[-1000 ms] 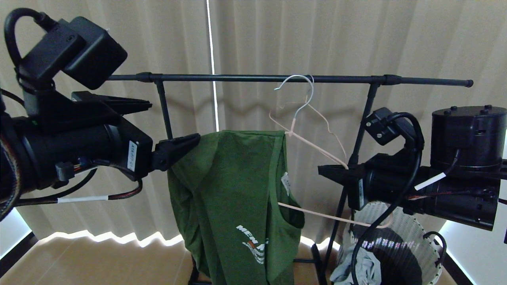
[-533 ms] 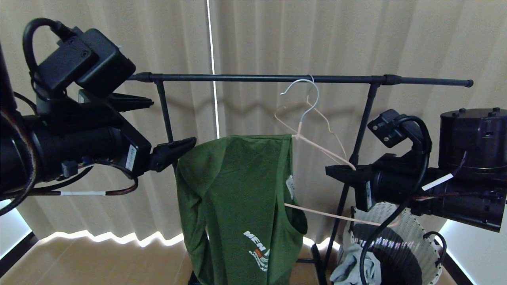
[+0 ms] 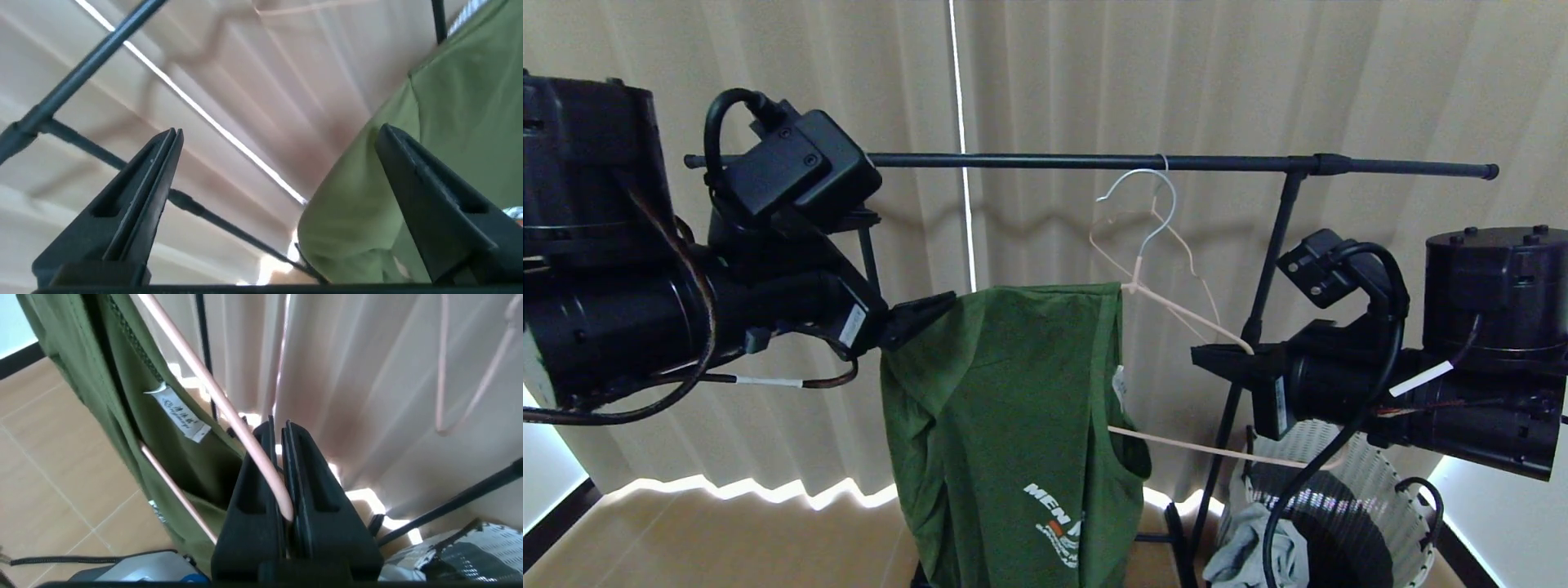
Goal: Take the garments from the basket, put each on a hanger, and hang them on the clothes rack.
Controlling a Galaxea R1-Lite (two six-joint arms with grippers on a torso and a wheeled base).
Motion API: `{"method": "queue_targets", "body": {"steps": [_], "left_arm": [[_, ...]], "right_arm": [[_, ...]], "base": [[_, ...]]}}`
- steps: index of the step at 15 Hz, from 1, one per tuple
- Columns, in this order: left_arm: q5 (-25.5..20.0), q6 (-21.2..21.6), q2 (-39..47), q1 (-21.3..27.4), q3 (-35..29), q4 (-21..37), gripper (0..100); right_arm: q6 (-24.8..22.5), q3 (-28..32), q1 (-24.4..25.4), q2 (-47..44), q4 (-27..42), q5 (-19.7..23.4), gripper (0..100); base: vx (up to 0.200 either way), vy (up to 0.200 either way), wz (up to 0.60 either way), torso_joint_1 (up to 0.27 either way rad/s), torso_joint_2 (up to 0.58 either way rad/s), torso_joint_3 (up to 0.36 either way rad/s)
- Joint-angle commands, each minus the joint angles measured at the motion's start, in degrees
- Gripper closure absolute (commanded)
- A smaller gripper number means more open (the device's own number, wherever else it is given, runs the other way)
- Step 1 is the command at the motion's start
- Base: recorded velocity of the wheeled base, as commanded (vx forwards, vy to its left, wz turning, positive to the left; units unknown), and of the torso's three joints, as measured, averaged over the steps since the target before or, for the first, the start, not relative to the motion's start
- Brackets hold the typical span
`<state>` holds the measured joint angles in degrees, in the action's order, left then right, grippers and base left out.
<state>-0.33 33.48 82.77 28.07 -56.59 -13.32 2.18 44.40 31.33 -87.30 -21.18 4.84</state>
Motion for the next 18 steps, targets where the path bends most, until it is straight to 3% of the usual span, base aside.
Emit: {"method": "queue_targets", "body": {"steps": [1, 3, 5, 9, 13, 14, 18], "left_arm": [[-1.52, 1.24, 1.25, 0.23, 0.25, -0.04, 0], [-5.21, 3.79, 2.48, 0.05, 0.16, -0.04, 0], [-5.38, 4.84, 3.27, 0.23, 0.08, -0.12, 0], [-6.88, 6.25, 4.85, 0.93, 0.6, -5.84, 0], [-8.81, 10.82, 4.68, 1.02, 0.95, -5.84, 0], [-8.81, 13.81, 4.85, 0.75, 1.92, -5.84, 0], [-8.81, 14.51, 5.2, 0.14, 3.06, -5.92, 0]], "right_arm": [[0.02, 0.25, 0.14, -0.77, -0.01, 0.17, 100], [-0.16, 0.34, 0.22, -1.56, -1.15, 0.17, 100], [-0.86, -0.1, 0.22, -1.91, -3.08, 0.17, 100], [-1.3, 0.07, 1.8, -3.41, -3.52, 0.17, 100], [-1.39, 0.51, 3.21, -4.37, -3.7, 0.17, 100], [-1.3, 0.6, 4.09, -4.2, -3.7, 0.17, 100], [-1.3, 0.6, 5.06, -3.67, -3.7, 0.17, 100]], "base": [[0.0, 0.0, 0.0, 0.0, 0.0, 0.0], [0.0, 0.0, 0.0, 0.0, 0.0, 0.0], [0.0, 0.0, 0.0, 0.0, 0.0, 0.0], [0.0, 0.0, 0.0, 0.0, 0.0, 0.0], [0.0, 0.0, 0.0, 0.0, 0.0, 0.0], [0.0, 0.0, 0.0, 0.0, 0.0, 0.0], [0.0, 0.0, 0.0, 0.0, 0.0, 0.0]]}}
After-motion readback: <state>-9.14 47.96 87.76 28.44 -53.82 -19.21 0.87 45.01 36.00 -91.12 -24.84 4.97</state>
